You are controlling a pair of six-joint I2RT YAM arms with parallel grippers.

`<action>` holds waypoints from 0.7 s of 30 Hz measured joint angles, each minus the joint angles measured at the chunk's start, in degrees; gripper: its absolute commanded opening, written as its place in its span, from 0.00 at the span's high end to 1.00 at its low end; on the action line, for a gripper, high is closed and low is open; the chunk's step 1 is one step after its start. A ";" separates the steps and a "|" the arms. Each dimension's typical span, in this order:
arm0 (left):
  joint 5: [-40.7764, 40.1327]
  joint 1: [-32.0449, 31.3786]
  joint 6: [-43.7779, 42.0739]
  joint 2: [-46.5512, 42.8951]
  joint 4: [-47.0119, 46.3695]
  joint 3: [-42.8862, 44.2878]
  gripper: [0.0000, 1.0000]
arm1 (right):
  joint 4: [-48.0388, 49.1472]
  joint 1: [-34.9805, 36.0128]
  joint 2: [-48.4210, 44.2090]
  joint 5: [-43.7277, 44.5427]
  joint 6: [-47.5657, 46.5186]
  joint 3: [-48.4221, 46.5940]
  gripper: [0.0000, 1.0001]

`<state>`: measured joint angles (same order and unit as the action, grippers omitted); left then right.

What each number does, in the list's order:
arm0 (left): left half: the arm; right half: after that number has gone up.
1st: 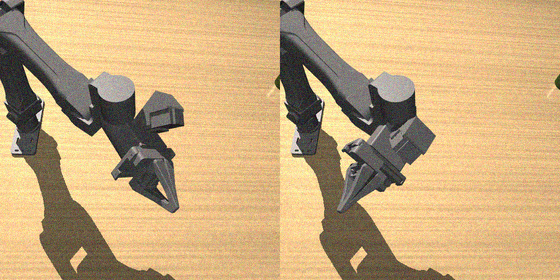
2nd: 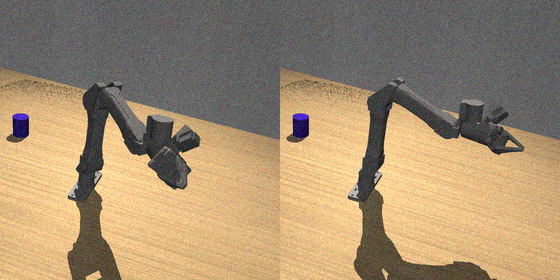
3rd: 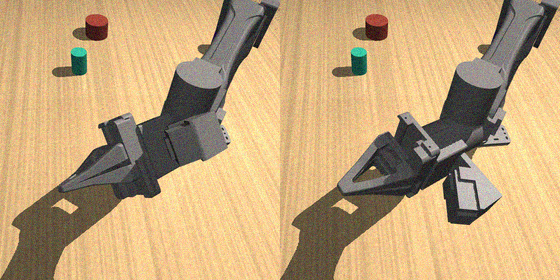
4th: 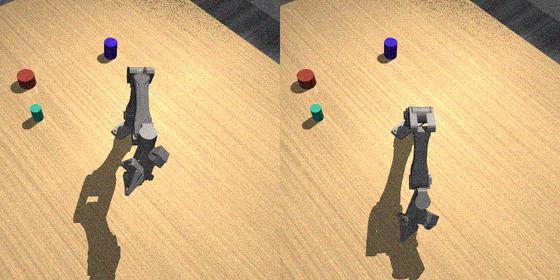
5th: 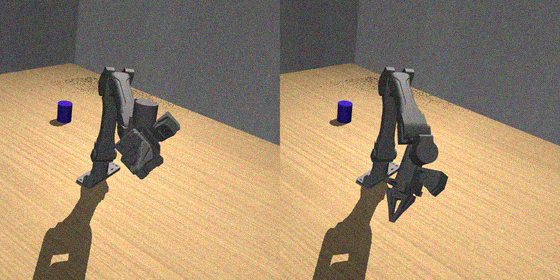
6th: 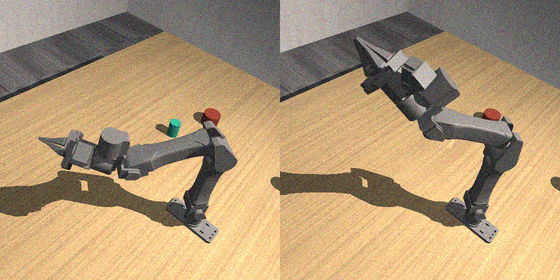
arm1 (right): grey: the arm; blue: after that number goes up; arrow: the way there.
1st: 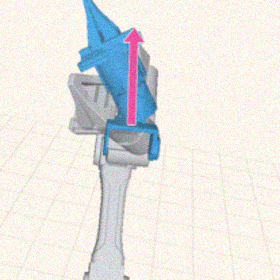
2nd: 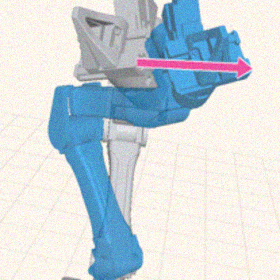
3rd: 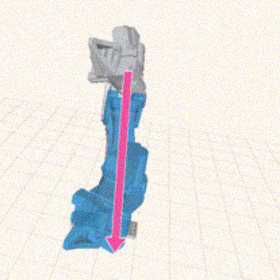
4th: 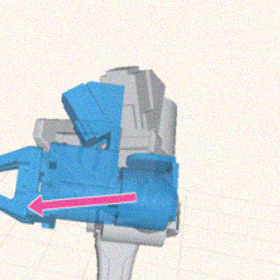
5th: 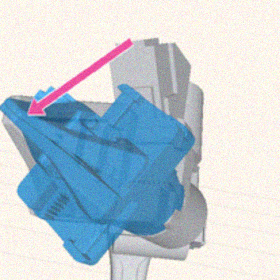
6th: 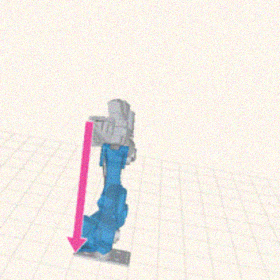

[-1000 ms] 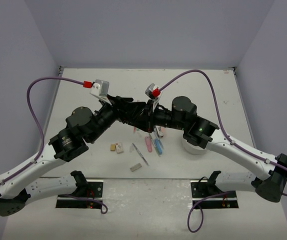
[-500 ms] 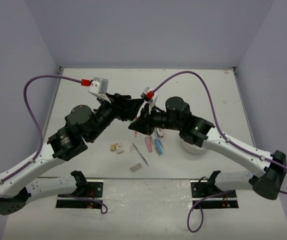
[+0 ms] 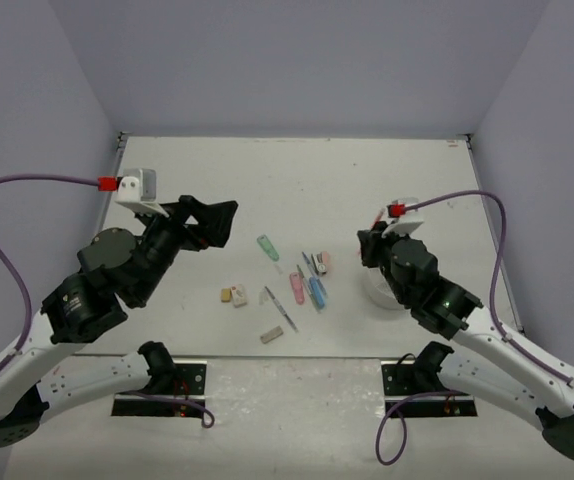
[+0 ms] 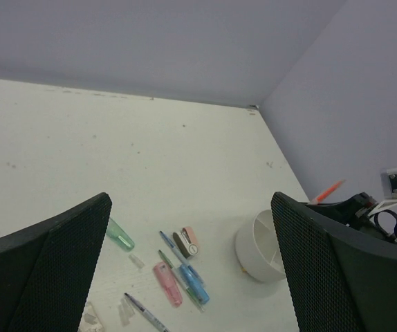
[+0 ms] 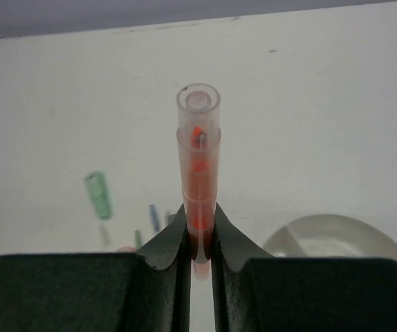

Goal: Sort the stationery into containers
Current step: Place the pen in the storage box.

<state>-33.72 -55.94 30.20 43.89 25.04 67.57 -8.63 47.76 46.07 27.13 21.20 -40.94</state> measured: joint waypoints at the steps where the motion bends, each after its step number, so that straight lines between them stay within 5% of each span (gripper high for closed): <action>1: -0.42 0.00 -0.08 -0.99 1.13 -0.06 0.00 | -0.41 -1.60 -1.74 4.68 0.34 1.78 1.00; 9: -2.10 0.00 -0.96 -3.21 7.43 -4.33 0.00 | -1.66 -10.17 -3.80 27.75 0.68 6.09 1.00; 21: -0.06 0.00 -1.29 -3.36 9.98 -7.47 0.00 | -5.89 -12.16 -0.44 27.93 9.31 6.65 1.00</action>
<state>-33.79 -55.94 28.91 40.53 35.02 60.10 -14.52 35.59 45.63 55.06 30.51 -34.29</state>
